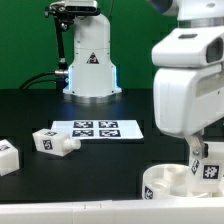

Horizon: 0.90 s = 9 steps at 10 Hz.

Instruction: Assemble stool

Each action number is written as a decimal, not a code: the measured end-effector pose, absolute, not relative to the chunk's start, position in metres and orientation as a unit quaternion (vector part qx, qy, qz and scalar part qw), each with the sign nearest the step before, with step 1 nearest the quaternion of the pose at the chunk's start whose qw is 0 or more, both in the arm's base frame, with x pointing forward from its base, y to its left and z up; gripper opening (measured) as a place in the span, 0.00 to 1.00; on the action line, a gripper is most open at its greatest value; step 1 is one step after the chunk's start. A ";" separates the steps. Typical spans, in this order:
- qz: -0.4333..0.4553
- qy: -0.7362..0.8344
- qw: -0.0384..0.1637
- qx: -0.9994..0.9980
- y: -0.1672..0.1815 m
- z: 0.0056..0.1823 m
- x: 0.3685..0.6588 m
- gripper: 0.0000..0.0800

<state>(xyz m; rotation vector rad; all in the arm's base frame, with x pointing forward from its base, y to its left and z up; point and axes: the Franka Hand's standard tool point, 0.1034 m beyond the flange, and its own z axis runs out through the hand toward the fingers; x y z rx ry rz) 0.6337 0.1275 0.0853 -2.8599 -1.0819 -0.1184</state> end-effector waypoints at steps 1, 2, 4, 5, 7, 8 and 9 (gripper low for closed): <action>-0.039 -0.360 0.040 -0.931 0.126 0.086 0.635 0.81; -0.040 -0.389 0.038 -0.920 0.124 0.086 0.635 0.81; -0.051 -0.495 0.013 -0.867 0.121 0.083 0.639 0.81; -0.057 -0.555 -0.004 -0.830 0.121 0.077 0.639 0.81; -0.055 -0.659 -0.029 -0.749 0.114 0.069 0.642 0.81; -0.055 -0.647 -0.028 -0.760 0.114 0.069 0.642 0.81; -0.055 -0.638 -0.027 -0.768 0.114 0.069 0.642 0.70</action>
Offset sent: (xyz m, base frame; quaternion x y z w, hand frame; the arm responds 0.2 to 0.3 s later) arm 0.0102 0.0043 -0.0049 -0.0472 0.0396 -0.3831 0.9216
